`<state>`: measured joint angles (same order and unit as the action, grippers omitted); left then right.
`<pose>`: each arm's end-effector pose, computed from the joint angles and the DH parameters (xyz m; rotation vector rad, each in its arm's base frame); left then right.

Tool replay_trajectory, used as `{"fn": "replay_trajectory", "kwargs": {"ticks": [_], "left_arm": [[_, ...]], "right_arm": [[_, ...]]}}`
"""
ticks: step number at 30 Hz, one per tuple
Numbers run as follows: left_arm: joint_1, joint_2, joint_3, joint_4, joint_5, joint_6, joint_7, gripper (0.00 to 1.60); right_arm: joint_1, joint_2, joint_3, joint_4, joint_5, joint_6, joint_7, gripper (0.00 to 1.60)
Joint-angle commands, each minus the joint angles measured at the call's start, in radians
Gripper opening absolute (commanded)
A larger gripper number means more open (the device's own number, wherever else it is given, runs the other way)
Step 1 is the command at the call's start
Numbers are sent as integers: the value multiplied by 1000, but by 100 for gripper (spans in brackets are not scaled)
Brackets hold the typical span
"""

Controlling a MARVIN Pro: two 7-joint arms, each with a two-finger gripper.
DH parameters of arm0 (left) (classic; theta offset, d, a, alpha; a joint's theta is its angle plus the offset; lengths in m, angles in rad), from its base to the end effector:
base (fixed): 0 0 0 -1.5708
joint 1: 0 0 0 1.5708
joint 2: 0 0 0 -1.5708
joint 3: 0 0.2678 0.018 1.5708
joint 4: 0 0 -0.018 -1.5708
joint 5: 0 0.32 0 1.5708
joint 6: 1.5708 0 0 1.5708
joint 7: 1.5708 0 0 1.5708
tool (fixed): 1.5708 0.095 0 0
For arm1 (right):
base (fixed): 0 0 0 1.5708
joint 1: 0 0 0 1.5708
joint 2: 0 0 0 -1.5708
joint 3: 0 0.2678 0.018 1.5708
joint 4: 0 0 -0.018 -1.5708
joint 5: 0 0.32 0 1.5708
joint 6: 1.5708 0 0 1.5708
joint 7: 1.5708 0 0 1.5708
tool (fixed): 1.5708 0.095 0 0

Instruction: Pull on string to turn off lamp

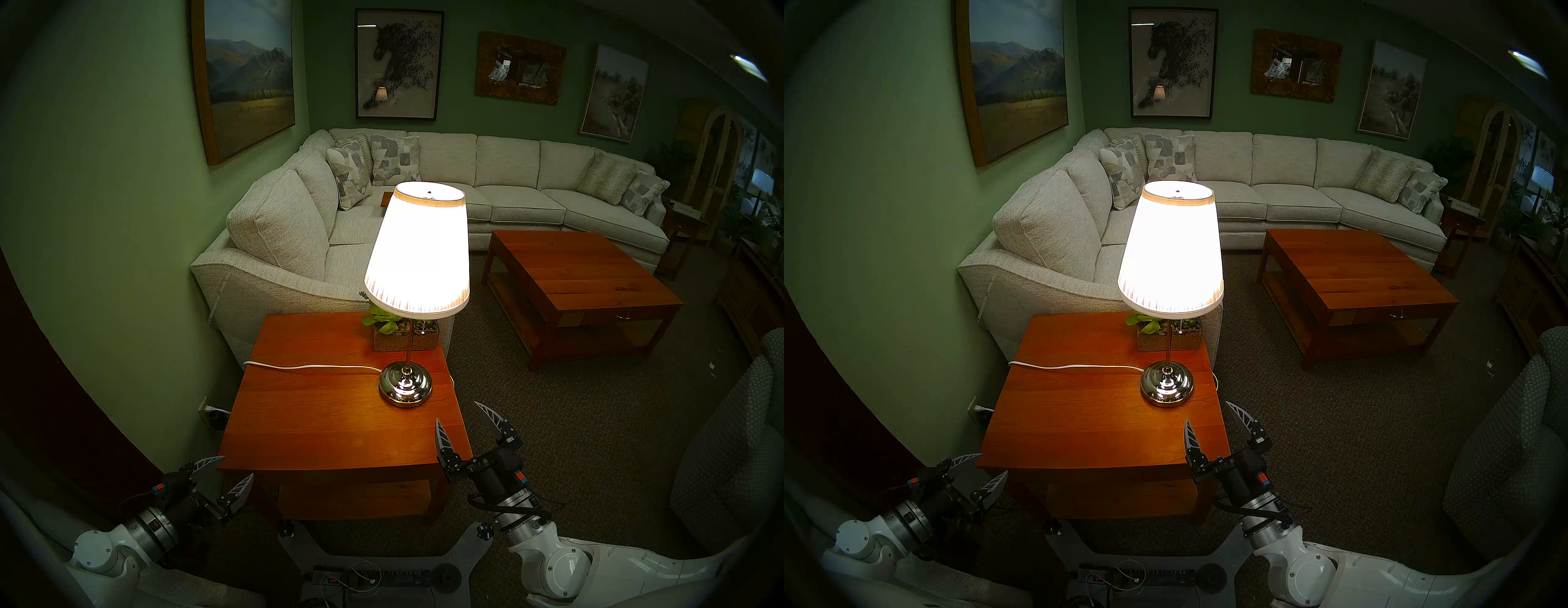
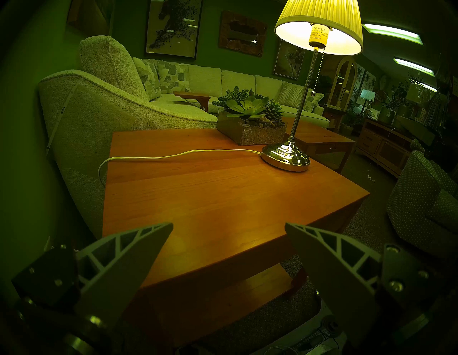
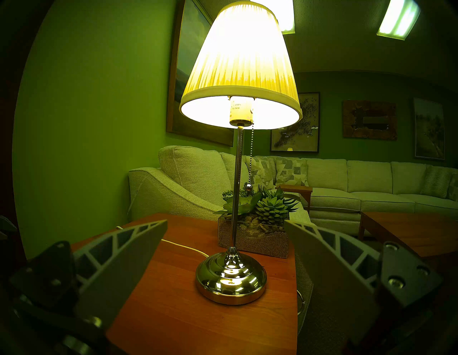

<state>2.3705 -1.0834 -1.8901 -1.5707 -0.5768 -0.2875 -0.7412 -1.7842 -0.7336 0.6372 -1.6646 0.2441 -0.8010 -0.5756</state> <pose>0.1581 0.1861 -0.4016 2.2612 -0.3817 1.5729 0.2040 0.0298 -0.3955 -1.8596 -0.4029 -2.1148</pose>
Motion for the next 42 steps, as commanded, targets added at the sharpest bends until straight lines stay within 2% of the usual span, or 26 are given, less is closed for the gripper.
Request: {"fn": "replay_trajectory", "kwargs": {"ticks": [1, 3, 13, 22, 25, 26, 27, 28, 32, 33, 35, 42], "left_arm": [[0, 2, -6, -15, -2, -3, 0, 160], [-1, 2, -6, -14, -2, -3, -1, 160], [-2, 2, -5, -13, -3, -4, -1, 160], [-2, 2, -5, -13, -3, -4, -1, 160], [-3, 2, -4, -12, -2, -4, -1, 160], [-3, 2, -4, -12, -2, -4, -1, 160], [-3, 2, -4, -11, -2, -4, -1, 160], [-3, 2, -4, -11, -2, -4, -1, 160], [-3, 3, -4, -11, -2, -4, -1, 160], [-4, 3, -4, -10, -2, -4, -1, 160], [-4, 3, -4, -10, -2, -4, -1, 160], [-4, 3, -4, -10, -2, -4, -2, 160]], "right_arm": [[-2, -23, 27, 0, -63, -33, -43, 160], [1, -34, 48, -10, -65, -61, -68, 160], [30, -50, 94, -46, -101, -71, -105, 160], [112, -84, 126, 18, -51, -69, -91, 160], [155, -96, 134, 41, -30, -55, -75, 160], [147, -106, 158, 42, -26, -48, -62, 160], [182, -106, 139, 58, -16, -49, -64, 160], [178, -123, 172, 63, -5, -39, -42, 160], [218, -144, 174, 98, 20, -30, -11, 160], [198, -161, 209, 98, 20, -19, 12, 160], [236, -173, 196, 126, 37, -10, 30, 160], [294, -237, 217, 187, 91, 36, 130, 160]]}}
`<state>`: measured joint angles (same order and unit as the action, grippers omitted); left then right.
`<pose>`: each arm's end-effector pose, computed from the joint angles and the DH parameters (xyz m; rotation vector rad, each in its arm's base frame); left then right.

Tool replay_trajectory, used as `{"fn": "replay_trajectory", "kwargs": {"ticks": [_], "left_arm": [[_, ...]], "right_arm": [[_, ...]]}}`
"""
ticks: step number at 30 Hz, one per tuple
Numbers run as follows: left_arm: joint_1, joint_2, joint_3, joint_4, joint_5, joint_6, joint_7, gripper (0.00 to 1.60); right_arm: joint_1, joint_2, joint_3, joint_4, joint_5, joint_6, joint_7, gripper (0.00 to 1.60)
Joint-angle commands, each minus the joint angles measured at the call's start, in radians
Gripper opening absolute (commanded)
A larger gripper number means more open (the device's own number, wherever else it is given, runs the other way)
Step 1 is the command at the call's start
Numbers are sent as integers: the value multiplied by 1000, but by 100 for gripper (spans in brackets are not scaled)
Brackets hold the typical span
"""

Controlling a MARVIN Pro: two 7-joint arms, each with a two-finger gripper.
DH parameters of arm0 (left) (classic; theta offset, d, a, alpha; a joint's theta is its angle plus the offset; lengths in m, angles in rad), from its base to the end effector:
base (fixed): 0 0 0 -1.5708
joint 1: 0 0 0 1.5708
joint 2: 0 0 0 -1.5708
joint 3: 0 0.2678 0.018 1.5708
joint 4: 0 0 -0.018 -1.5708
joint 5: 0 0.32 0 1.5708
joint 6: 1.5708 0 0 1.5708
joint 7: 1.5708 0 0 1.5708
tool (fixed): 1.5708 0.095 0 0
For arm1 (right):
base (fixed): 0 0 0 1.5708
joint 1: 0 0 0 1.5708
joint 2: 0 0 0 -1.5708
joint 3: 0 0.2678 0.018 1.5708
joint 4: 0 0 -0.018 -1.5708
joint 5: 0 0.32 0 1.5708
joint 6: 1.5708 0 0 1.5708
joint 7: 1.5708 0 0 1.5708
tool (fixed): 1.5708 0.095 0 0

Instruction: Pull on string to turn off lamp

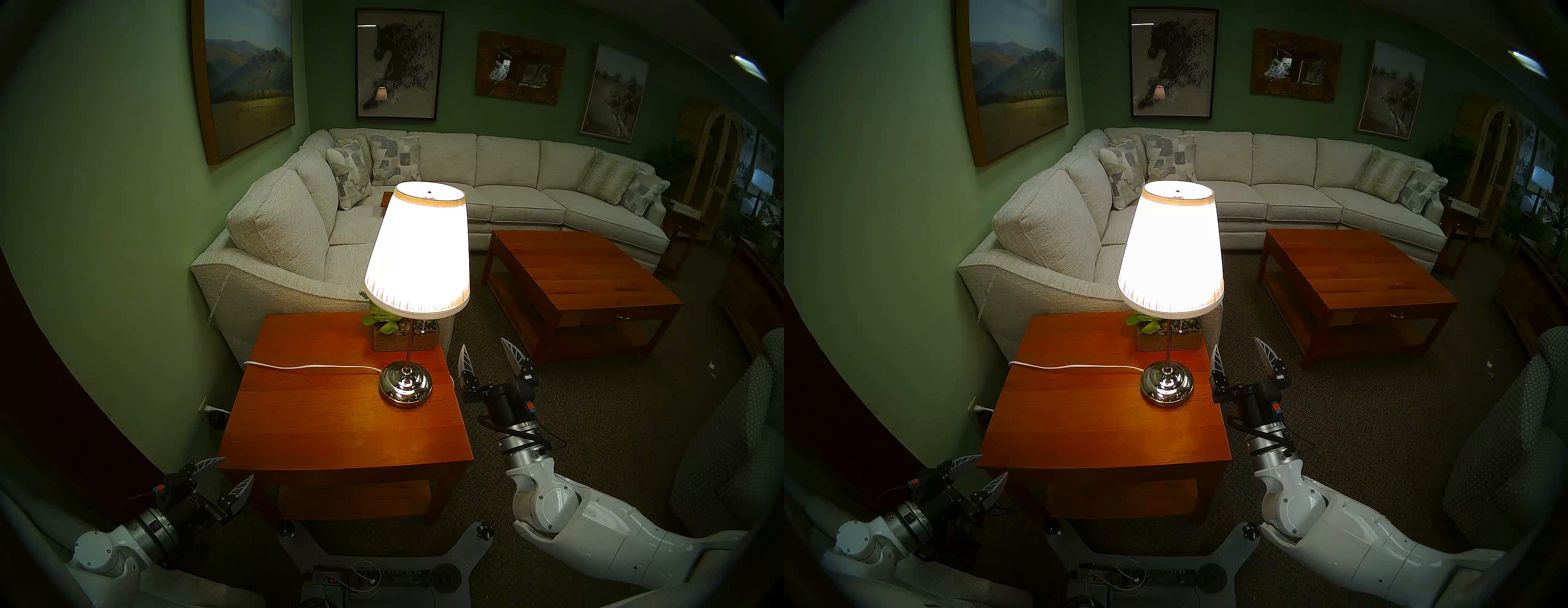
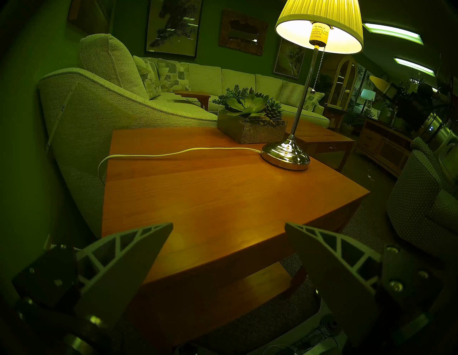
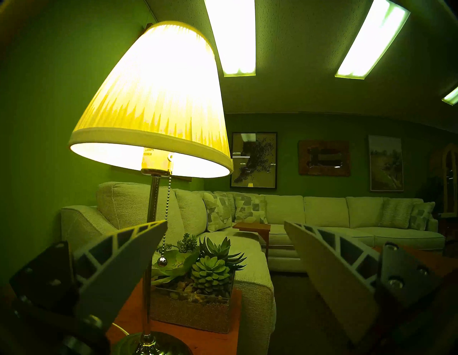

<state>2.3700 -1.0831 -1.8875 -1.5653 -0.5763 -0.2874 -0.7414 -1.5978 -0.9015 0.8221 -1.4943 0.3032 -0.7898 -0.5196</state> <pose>0.1570 0.1862 -0.4034 2.2649 -0.3791 1.5666 0.3236 0.0065 -0.3621 -1.7509 -0.2361 -2.4255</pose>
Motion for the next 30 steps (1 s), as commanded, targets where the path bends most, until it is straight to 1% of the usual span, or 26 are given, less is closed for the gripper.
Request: {"fn": "replay_trajectory", "kwargs": {"ticks": [1, 2, 3, 5, 6, 7, 8, 11, 12, 15, 16, 18, 23, 30], "left_arm": [[-3, 2, -6, -15, -3, -4, -1, 160], [-3, 2, -6, -15, -3, -4, -1, 160], [-3, 3, -6, -15, -3, -4, -1, 160], [-4, 3, -6, -15, -3, -5, -1, 160], [-4, 3, -6, -15, -3, -5, -1, 160], [-3, 3, -6, -15, -3, -5, -1, 160], [-3, 3, -6, -15, -3, -5, -1, 160], [-3, 3, -6, -15, -3, -5, -1, 160], [-3, 3, -6, -16, -3, -5, -1, 160], [-3, 3, -6, -16, -3, -5, -1, 160], [-3, 3, -6, -16, -3, -5, -1, 160], [-3, 2, -6, -16, -3, -5, -1, 160], [-2, 2, -7, -17, -3, -4, -1, 160], [-2, 2, -7, -17, -3, -4, -1, 160]], "right_arm": [[114, -76, 35, 22, 31, 32, 86, 160], [125, -83, 34, 28, 39, 38, 98, 160], [126, -93, 46, 32, 42, 47, 119, 160], [158, -103, 36, 53, 57, 56, 138, 160], [144, -114, 60, 49, 57, 65, 153, 160], [168, -115, 46, 64, 71, 66, 165, 160], [165, -123, 60, 66, 75, 73, 181, 160], [199, -135, 52, 96, 98, 81, 215, 160], [196, -144, 64, 100, 103, 86, 231, 160], [232, -154, 47, 134, 134, 87, 263, 160], [232, -162, 52, 140, 140, 91, 279, 160], [254, -172, 35, 170, 156, 88, 304, 160], [273, -200, 25, 217, 185, 80, 360, 160], [299, -228, 24, 259, 212, 68, 407, 160]]}}
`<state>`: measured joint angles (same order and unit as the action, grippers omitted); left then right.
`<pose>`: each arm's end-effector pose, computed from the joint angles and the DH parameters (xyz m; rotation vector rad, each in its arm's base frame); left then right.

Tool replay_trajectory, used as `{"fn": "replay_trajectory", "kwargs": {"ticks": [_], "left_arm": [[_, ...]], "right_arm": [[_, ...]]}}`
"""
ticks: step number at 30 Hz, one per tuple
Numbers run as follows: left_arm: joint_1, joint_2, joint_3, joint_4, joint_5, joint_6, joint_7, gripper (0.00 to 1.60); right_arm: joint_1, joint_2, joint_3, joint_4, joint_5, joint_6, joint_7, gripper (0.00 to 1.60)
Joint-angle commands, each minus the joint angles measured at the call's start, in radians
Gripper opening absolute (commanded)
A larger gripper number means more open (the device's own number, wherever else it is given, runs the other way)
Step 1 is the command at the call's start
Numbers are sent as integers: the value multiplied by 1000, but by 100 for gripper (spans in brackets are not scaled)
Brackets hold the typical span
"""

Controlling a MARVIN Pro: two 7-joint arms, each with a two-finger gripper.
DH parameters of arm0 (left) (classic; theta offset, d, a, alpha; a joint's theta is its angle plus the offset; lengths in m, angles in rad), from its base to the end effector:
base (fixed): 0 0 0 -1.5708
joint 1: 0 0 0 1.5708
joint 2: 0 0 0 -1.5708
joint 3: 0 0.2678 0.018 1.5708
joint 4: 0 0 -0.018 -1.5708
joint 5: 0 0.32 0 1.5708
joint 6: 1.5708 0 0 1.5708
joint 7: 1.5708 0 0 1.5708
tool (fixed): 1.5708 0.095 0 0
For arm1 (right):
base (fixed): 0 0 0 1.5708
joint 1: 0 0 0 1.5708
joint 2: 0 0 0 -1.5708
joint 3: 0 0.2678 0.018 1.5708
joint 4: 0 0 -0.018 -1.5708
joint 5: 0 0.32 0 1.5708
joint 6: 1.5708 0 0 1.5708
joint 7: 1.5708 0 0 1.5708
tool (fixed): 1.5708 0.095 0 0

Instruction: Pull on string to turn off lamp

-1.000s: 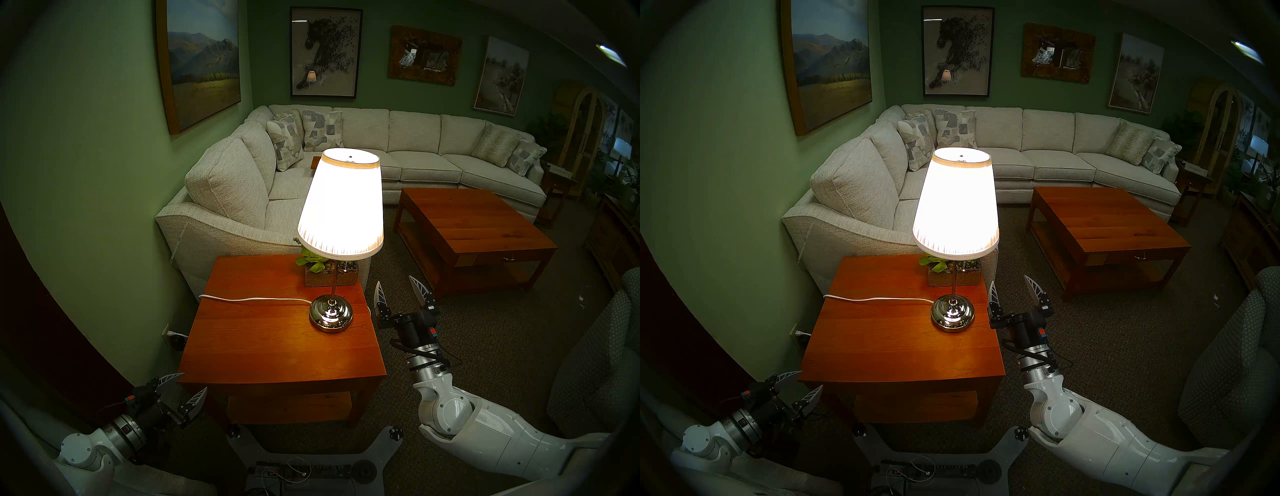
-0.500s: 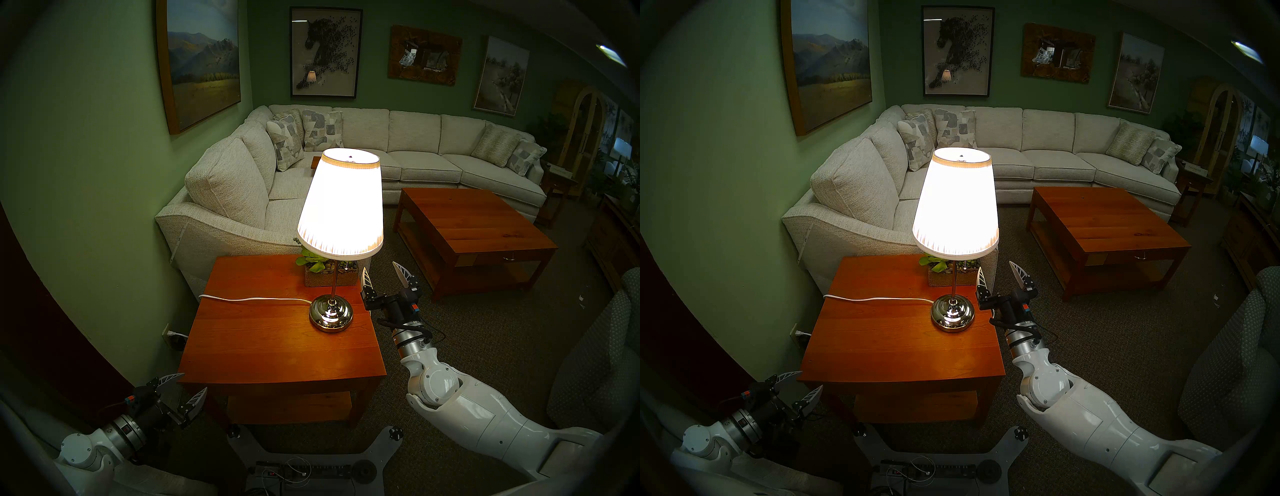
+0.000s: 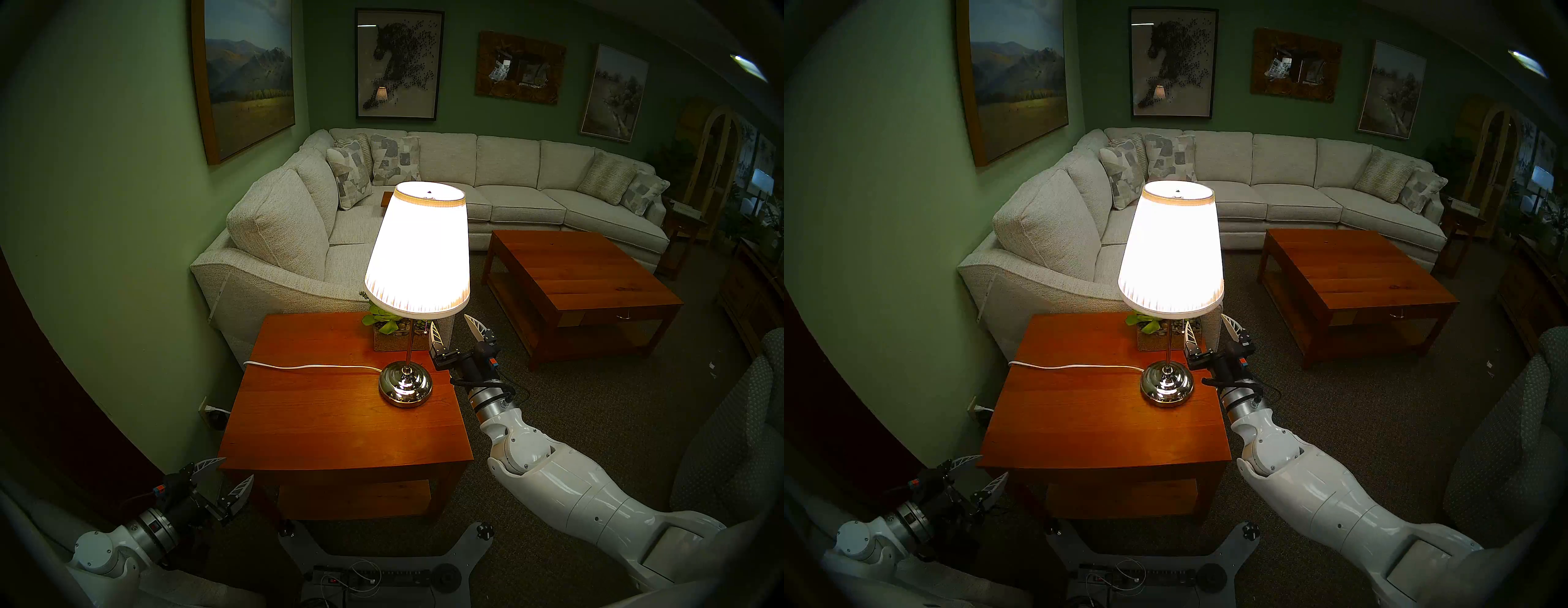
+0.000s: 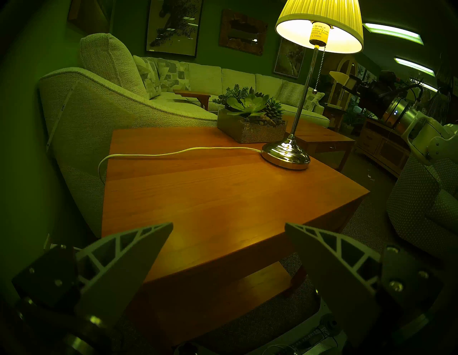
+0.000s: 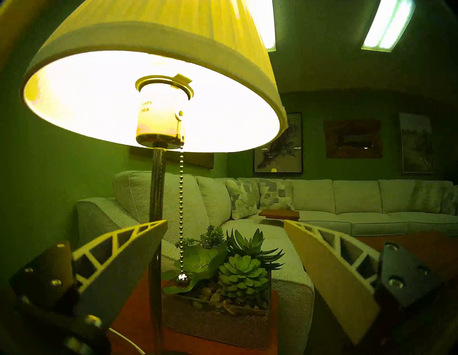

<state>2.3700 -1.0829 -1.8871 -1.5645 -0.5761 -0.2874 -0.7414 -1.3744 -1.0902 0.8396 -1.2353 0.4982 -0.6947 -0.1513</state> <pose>0.1568 0.1862 -0.4036 2.2656 -0.3790 1.5655 0.4025 0.0368 -0.3655 -1.7547 -0.3115 -2.2564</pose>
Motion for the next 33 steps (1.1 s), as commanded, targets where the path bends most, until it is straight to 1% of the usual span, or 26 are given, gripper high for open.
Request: {"fn": "replay_trajectory", "kwargs": {"ticks": [1, 14, 20, 33], "left_arm": [[-2, 2, -7, -18, -4, -4, -1, 160], [-1, 2, -8, -19, -4, -4, -1, 160], [-1, 2, -8, -19, -4, -4, -1, 160], [-2, 2, -7, -18, -3, -4, -1, 160]], "right_arm": [[80, -44, 7, 7, 22, -28, 45, 160], [120, -70, 10, 65, 61, -34, 109, 160], [149, -97, 10, 131, 80, -39, 140, 160], [201, -134, 12, 213, 100, -47, 186, 160]]}}
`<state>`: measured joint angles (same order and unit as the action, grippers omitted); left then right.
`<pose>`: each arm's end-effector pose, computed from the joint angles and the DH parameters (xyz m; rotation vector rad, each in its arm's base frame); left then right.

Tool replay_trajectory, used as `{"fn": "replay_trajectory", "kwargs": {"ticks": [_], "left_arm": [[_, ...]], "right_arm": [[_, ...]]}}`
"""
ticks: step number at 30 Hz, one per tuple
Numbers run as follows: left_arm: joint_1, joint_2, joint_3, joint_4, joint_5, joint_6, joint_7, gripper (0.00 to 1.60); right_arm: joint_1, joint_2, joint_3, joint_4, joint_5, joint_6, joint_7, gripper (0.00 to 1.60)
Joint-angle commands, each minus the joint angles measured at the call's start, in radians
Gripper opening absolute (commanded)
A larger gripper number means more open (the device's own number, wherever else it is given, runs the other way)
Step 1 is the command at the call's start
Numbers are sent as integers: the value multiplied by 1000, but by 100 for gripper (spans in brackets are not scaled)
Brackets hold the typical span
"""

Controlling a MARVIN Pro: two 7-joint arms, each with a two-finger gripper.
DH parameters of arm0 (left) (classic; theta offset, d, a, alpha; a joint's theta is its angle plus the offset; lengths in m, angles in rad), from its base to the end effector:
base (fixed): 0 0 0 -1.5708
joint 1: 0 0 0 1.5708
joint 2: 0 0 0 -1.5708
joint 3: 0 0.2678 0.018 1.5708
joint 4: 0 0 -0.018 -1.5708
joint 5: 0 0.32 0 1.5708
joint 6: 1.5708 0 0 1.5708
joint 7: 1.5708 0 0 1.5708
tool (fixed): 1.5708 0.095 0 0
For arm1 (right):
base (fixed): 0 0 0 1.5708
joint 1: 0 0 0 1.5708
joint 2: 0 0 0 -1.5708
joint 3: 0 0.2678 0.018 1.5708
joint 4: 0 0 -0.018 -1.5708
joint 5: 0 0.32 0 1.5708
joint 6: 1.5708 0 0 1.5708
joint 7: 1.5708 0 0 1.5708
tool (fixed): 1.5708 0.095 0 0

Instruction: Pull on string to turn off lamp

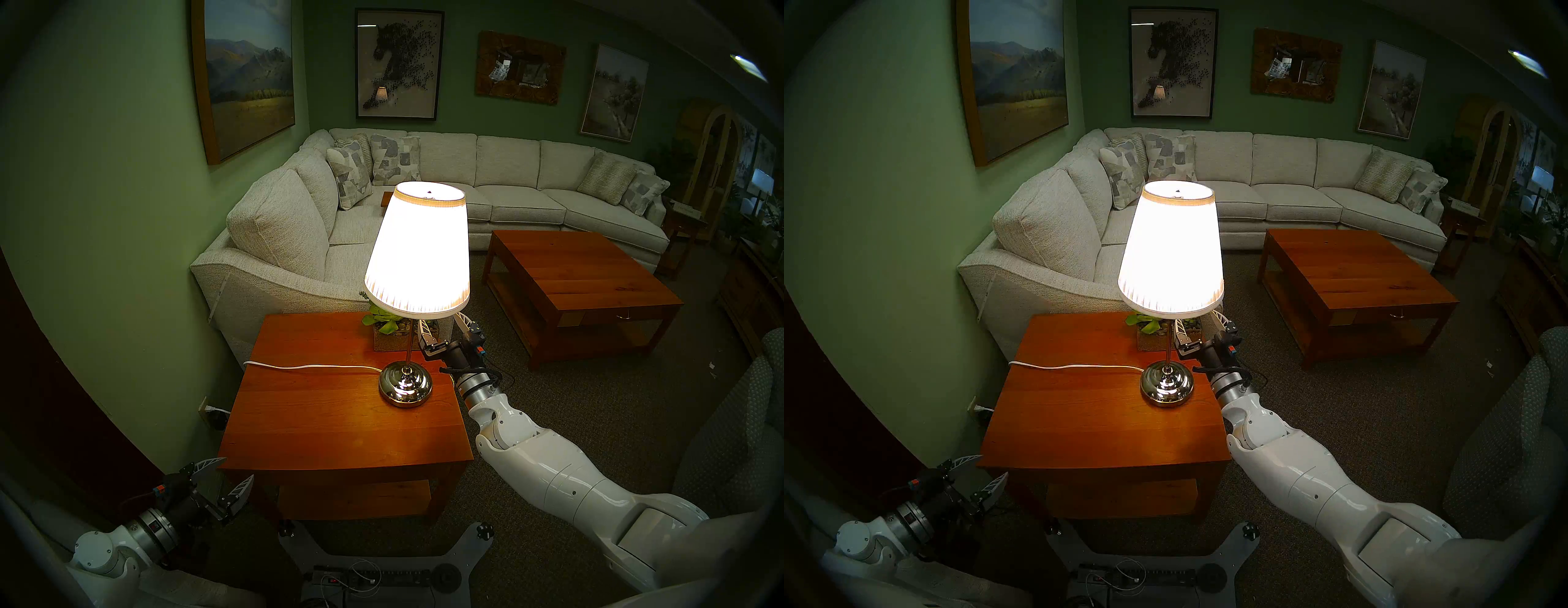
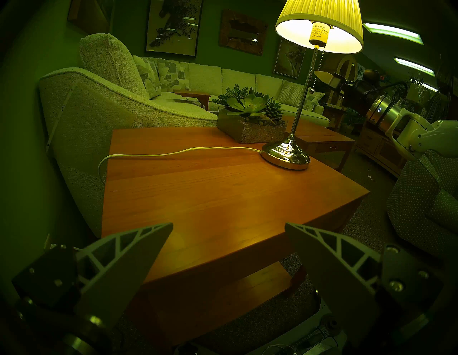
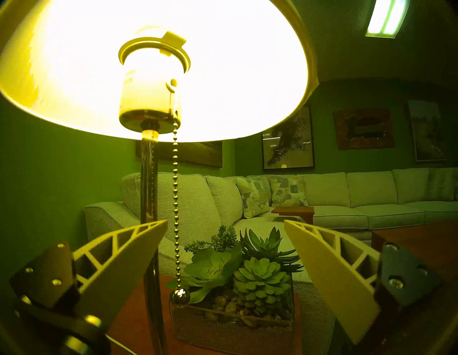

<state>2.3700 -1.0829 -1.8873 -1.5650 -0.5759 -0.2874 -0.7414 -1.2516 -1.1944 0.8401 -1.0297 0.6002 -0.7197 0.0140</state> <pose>0.1569 0.1862 -0.4035 2.2653 -0.3796 1.5659 0.4382 0.0450 -0.3721 -1.7262 -0.2965 -2.2021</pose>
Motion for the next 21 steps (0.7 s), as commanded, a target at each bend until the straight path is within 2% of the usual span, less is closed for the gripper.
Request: {"fn": "replay_trajectory", "kwargs": {"ticks": [1, 4, 5, 6, 15, 17, 18, 19, 21], "left_arm": [[-2, 2, -7, -17, -3, -4, -1, 160], [-3, 2, -7, -17, -3, -4, -1, 160], [-3, 2, -7, -17, -3, -4, -1, 160], [-3, 2, -7, -17, -3, -5, -1, 160], [-1, 2, -7, -19, -4, -4, -1, 160], [-1, 2, -8, -19, -4, -4, 0, 160], [-1, 2, -8, -19, -4, -4, 0, 160], [-1, 2, -8, -20, -4, -4, 0, 160], [0, 2, -8, -20, -4, -4, 0, 160]], "right_arm": [[85, -34, 12, 15, -1, -20, 23, 160], [104, -44, 15, 34, 4, -16, 31, 160], [110, -47, 16, 41, 6, -17, 34, 137], [114, -48, 17, 45, 8, -17, 36, 78], [124, -63, 18, 91, 19, -48, 73, 61], [118, -67, 15, 96, 19, -61, 80, 37], [113, -67, 14, 95, 18, -66, 82, 11], [107, -68, 12, 95, 18, -71, 85, 0], [93, -70, 8, 96, 19, -80, 92, 0]]}}
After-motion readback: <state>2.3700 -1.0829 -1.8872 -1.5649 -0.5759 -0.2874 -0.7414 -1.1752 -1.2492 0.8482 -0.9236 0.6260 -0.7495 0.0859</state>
